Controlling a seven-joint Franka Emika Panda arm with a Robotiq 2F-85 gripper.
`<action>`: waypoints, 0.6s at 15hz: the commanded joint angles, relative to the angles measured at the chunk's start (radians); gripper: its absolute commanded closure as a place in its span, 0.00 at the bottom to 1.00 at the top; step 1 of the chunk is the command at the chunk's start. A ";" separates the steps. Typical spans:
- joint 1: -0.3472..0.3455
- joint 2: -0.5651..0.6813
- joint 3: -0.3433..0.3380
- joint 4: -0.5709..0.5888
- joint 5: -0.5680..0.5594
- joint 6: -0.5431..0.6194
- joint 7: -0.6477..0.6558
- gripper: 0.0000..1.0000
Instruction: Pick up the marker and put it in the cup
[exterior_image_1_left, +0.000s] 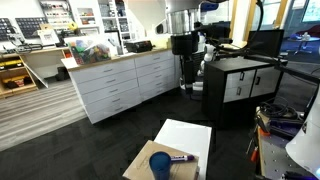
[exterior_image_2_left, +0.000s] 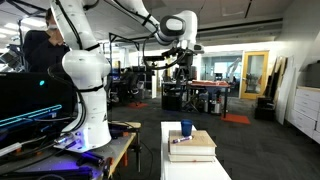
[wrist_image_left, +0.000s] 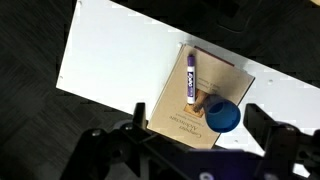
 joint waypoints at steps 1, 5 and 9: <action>0.025 0.049 -0.008 -0.011 -0.005 0.059 -0.039 0.00; 0.044 0.112 -0.010 -0.035 0.016 0.169 -0.091 0.00; 0.048 0.149 -0.008 -0.070 0.028 0.232 -0.108 0.00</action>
